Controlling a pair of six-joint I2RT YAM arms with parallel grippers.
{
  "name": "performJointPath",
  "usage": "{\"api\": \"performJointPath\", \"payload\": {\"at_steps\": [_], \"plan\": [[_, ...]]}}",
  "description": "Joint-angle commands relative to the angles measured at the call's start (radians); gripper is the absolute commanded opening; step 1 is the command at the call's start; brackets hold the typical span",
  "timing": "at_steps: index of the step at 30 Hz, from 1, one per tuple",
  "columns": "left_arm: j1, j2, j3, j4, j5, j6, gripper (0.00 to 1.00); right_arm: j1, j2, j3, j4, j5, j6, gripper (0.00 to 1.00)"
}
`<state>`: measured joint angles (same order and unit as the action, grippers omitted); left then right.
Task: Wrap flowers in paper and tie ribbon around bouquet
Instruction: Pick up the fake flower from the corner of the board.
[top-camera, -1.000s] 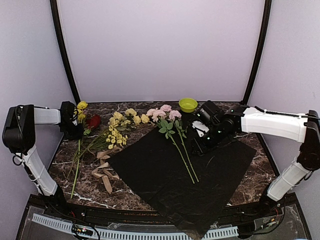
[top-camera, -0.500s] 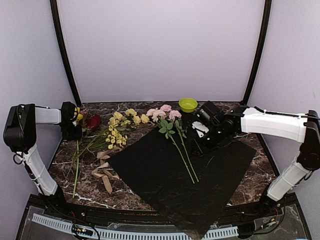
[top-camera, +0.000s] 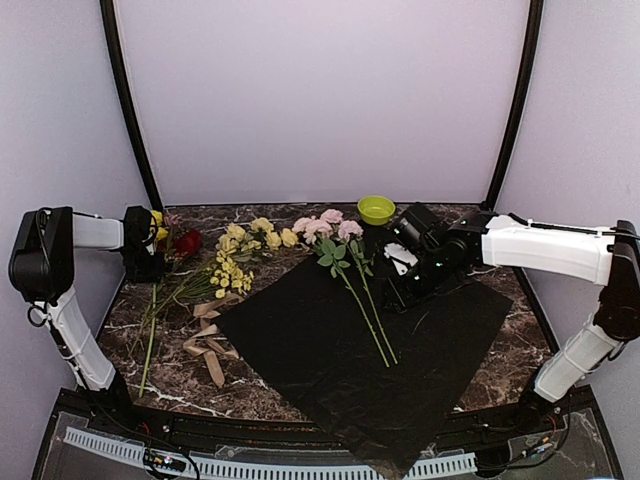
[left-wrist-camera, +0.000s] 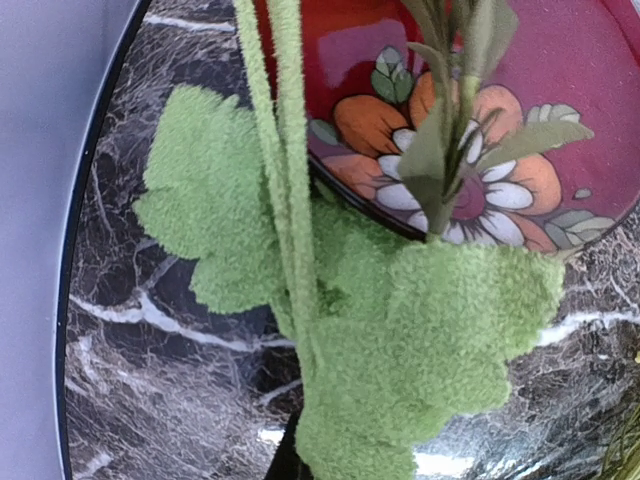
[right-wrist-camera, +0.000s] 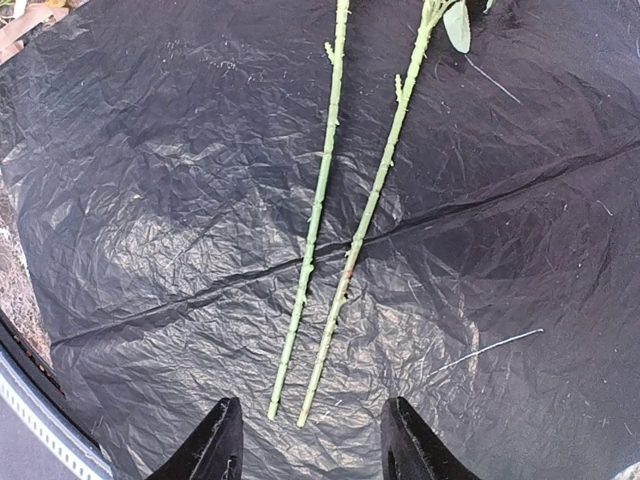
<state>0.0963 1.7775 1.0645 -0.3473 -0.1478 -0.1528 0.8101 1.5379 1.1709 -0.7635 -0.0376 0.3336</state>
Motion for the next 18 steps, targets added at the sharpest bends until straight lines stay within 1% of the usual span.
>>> {"api": "performJointPath", "payload": {"at_steps": [1,4,6,12,15,18], "plan": [[0.004,-0.008,-0.013,-0.006,-0.015,0.015,0.0,0.006,-0.019,-0.011,0.004,-0.001,-0.001,0.48],[0.003,-0.057,-0.011,-0.003,-0.032,0.005,0.0,0.007,-0.022,-0.011,-0.001,-0.001,-0.001,0.48],[0.003,-0.132,-0.027,0.028,-0.041,-0.004,0.0,0.006,-0.029,-0.012,-0.001,-0.001,0.001,0.48],[0.0,-0.464,-0.112,0.139,-0.072,-0.017,0.0,0.006,-0.055,0.004,-0.006,0.006,0.008,0.48],[-0.007,-0.615,-0.141,0.219,-0.15,0.026,0.0,0.008,-0.064,0.025,-0.01,0.016,0.013,0.48],[-0.016,-0.769,-0.18,0.34,-0.163,0.091,0.0,0.009,-0.075,0.042,-0.002,0.016,0.016,0.48]]}}
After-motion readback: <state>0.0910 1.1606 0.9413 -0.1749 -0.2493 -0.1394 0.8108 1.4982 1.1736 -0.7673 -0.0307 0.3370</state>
